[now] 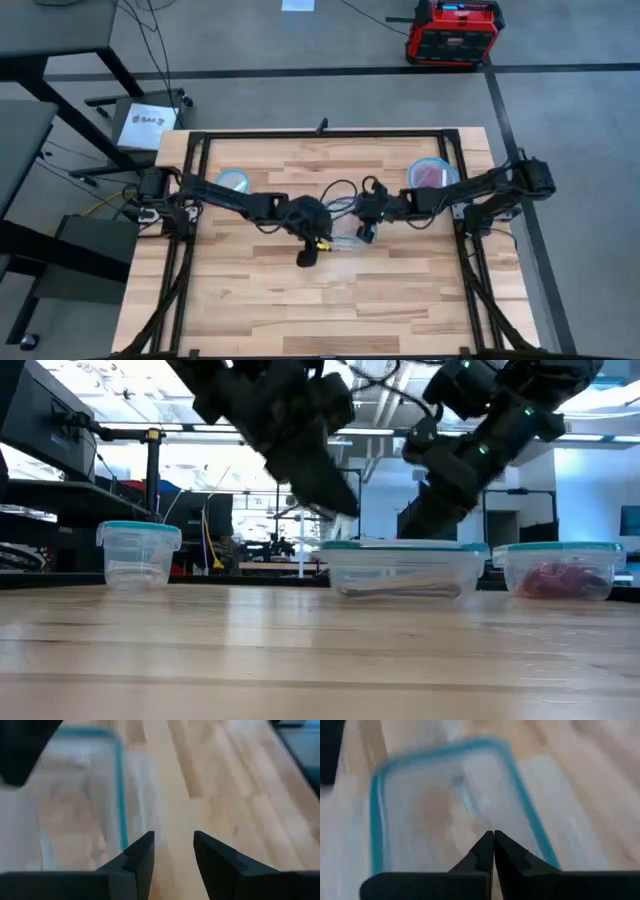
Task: Sort candy
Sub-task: Close the rectangular transparent bin
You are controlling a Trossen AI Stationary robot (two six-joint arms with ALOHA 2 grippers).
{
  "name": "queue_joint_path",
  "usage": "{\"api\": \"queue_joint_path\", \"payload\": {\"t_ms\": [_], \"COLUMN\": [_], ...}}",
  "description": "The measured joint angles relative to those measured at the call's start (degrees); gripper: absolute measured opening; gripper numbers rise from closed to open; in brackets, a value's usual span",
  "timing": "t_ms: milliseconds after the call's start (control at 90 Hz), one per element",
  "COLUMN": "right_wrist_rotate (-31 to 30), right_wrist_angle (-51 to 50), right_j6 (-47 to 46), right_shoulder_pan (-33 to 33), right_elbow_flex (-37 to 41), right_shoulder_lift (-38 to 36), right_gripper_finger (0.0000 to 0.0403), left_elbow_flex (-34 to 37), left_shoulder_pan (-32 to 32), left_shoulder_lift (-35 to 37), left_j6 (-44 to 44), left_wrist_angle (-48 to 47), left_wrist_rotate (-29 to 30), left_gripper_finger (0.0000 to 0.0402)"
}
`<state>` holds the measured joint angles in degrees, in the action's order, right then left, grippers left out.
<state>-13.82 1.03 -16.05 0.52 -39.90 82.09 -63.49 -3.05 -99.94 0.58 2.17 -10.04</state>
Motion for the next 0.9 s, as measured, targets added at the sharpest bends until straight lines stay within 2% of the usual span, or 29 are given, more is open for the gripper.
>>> {"api": "queue_joint_path", "payload": {"t_ms": [122, 211, 256, 378, 500, 611, 700, 900], "right_wrist_rotate": [0.2, 0.8, 1.3, 6.4, 9.6, 11.8, 12.2, 12.1], "right_wrist_angle": [5.3, 12.6, 16.2, 27.7, 37.5, 41.6, 42.9, 41.6], "right_j6": [1.1, 4.0, 5.4, 8.3, 9.0, 9.1, 9.4, 9.6], "right_shoulder_pan": [1.9, 3.6, 3.6, 1.4, -1.2, -2.4, -2.4, -1.9], "right_elbow_flex": [-0.1, 1.0, 1.4, 2.3, 2.4, 2.3, 2.2, 2.2], "right_shoulder_lift": [-1.4, 1.1, 3.3, 10.5, 17.2, 21.4, 23.2, 23.9], "right_gripper_finger": [0.0000, 0.0000, 0.0000, 0.0000, 0.0000, 0.0000, 0.0000, 0.0000], "left_elbow_flex": [-2.1, -1.1, 0.6, 8.5, 16.3, 20.7, 21.6, 20.3], "left_shoulder_pan": [0.0, 0.3, 0.9, 2.8, 5.0, 6.8, 7.5, 8.1], "left_shoulder_lift": [3.9, 7.9, 9.7, 13.5, 13.8, 12.1, 9.5, 4.4], "left_j6": [-3.9, -6.7, -7.5, -6.8, -5.4, -3.9, -3.0, -3.3], "left_wrist_angle": [-8.8, -13.3, -13.4, -4.9, 3.8, 11.9, 16.0, 17.7], "left_wrist_rotate": [5.3, 11.0, 12.1, 12.2, 11.7, 7.7, 5.8, 5.1], "left_gripper_finger": [0.0123, 0.0123, 0.0123, 0.0123, 0.0123, 0.0123, 0.0123, 0.0123]}}
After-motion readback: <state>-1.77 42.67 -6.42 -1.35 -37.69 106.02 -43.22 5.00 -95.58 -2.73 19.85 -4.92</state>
